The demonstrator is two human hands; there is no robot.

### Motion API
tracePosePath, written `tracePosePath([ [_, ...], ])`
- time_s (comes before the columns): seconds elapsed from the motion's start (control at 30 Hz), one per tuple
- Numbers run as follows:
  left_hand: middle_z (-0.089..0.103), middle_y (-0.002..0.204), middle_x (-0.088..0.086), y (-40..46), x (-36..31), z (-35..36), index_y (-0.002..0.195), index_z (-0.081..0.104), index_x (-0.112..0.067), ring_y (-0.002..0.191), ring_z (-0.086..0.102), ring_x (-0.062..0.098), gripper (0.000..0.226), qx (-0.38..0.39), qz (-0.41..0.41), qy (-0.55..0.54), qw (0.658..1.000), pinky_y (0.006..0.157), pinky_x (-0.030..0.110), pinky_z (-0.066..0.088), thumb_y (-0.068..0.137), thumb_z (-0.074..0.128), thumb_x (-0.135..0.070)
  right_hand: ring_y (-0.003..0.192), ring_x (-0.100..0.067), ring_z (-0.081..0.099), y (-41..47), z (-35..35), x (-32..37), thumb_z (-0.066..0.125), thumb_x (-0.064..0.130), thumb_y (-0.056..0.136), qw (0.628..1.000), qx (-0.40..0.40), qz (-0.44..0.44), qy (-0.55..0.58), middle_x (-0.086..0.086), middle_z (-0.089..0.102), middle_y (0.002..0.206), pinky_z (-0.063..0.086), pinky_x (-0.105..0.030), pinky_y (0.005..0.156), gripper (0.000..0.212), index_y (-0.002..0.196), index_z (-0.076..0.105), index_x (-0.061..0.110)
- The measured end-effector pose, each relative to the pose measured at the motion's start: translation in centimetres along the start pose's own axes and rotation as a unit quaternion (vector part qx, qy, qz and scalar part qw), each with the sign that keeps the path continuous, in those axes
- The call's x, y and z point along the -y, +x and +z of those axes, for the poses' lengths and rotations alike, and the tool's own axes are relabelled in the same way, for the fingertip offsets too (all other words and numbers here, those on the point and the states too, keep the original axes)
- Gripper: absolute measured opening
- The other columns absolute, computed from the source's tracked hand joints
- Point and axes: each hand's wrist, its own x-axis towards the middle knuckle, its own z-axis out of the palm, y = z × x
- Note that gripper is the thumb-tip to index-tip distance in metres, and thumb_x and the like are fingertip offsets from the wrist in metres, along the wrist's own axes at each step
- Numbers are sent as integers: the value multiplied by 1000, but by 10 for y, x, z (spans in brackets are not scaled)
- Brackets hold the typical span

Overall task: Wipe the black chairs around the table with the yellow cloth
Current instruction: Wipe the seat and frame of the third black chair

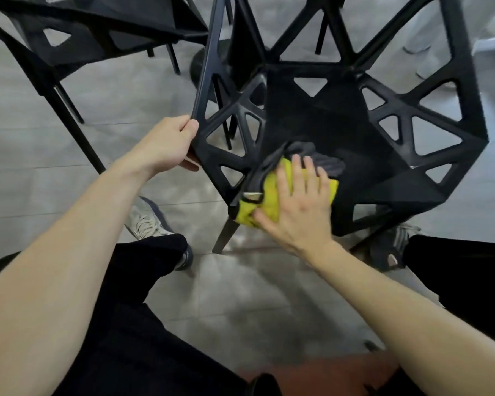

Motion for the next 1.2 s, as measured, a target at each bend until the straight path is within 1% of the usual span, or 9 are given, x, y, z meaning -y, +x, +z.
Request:
tracePosePath([
  [0.2,71,122,9,4,41,34,119,63,-16,113,69,31,54,-101,-37,-19,994,104,54,57,99,49,-64,158,-47,22,24,7,50,40,72,102,994,-5,-102,50,-24,20,173,19,-62,125,89,169,21,17],
  [0.33,75,105,25,-17,11,52,125,52,-4,91,80,45,40,-112,-68,-188,973,72,54,68,113,45,-42,161,-45,16,-26,4,-87,52,57,104,970,-22,-239,-37,-20,17,175,23,-62,126,75,168,28,28],
  [0.5,73,109,19,5,-6,50,124,46,-11,82,82,36,30,-170,-49,-216,960,62,47,67,114,49,-38,162,-46,11,-56,-2,-199,68,49,95,996,-16,-46,-68,-24,13,174,16,-66,127,95,170,19,19],
  [0.63,55,151,21,14,-6,69,154,35,-12,137,58,40,73,-216,-84,-44,972,114,55,50,101,58,-57,155,-53,26,-3,16,-103,45,74,98,998,-60,1,-8,-27,31,168,15,-69,124,86,163,41,18],
  [0.77,35,160,23,-10,-22,106,161,29,-6,148,36,44,73,-332,148,264,893,124,54,29,99,60,-27,151,-48,35,33,9,-33,38,73,103,997,-49,-49,40,-20,38,167,21,-63,123,77,163,39,25],
  [0.9,38,168,17,19,-13,121,162,40,-8,160,28,37,57,-165,275,355,878,131,52,24,113,44,-37,157,-34,34,4,9,-145,49,49,109,984,-62,-166,24,-10,38,169,25,-51,128,61,164,40,25],
  [1.03,31,176,10,28,-7,147,170,32,-18,164,24,29,69,-32,297,461,836,135,50,15,112,17,-53,156,-32,38,1,-3,-277,41,40,112,994,-105,-6,5,-10,48,163,26,-56,127,52,156,51,13],
  [1.13,54,158,15,34,-25,149,154,56,-16,148,47,37,61,-39,299,461,835,127,49,32,107,31,-45,151,-35,44,16,5,-219,44,42,109,979,-155,118,58,-15,55,157,28,-59,126,57,151,56,6],
  [1.2,66,130,15,50,-46,153,130,67,-12,123,59,40,52,-71,290,445,844,112,51,44,102,33,-39,149,-36,47,19,9,-145,49,44,107,980,-147,76,113,-16,55,156,29,-56,125,57,152,56,10],
])
